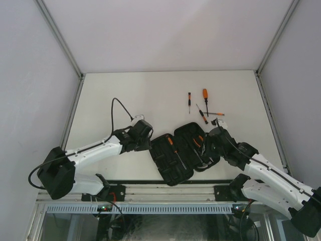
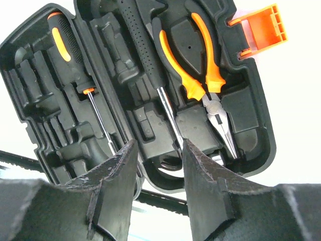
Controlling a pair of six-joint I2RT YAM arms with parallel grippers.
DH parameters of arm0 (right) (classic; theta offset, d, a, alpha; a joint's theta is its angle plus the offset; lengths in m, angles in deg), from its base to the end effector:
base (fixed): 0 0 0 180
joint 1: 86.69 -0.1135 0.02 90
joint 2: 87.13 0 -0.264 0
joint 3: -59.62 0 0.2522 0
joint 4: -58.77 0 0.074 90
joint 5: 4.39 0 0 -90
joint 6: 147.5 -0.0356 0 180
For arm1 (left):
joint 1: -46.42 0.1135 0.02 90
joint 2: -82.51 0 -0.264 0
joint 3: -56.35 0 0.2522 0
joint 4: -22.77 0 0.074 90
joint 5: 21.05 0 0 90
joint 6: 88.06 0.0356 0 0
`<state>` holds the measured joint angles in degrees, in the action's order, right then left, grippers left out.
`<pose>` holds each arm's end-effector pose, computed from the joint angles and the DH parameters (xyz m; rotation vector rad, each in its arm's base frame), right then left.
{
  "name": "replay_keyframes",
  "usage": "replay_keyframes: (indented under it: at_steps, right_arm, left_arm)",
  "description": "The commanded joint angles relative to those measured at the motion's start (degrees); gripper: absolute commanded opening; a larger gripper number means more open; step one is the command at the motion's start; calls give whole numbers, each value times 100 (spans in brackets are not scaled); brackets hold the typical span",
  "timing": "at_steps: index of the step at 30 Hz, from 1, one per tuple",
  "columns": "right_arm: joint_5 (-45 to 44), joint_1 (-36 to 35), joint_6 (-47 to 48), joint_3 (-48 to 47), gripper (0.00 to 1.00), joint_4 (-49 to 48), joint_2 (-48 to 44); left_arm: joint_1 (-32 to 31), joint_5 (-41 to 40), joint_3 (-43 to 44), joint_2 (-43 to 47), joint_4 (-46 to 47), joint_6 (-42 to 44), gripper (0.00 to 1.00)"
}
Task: Sort the tools into containers
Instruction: Move the storage box to the center of the board.
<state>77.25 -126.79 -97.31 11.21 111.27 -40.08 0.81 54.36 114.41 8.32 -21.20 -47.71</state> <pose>0.1263 0.0996 0.2277 0.0581 2.4987 0.4260 0.1774 -0.1684 0.2034 -0.1799 2.5870 -0.2877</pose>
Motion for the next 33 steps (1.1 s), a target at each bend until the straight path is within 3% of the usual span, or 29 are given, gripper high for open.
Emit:
replay_keyframes:
  at_steps: [1, 7, 20, 33]
  right_arm:
    - [-78, 36, -52, -1, 40, -173, -253]
    - [-243, 57, -126, 7, 40, -51, -427]
    - [-834, 260, -386, 2, 40, 254, -1235]
    - [-395, 752, 181, -290, 40, 294, -931]
  left_arm:
    - [-25, 79, 42, -274, 432, -106, 43]
    - [-19, 99, 160, -689, 436, -10, 39]
    - [413, -197, 480, -1105, 157, 563, 14]
    - [931, -247, 958, -1478, 148, 1159, 10]
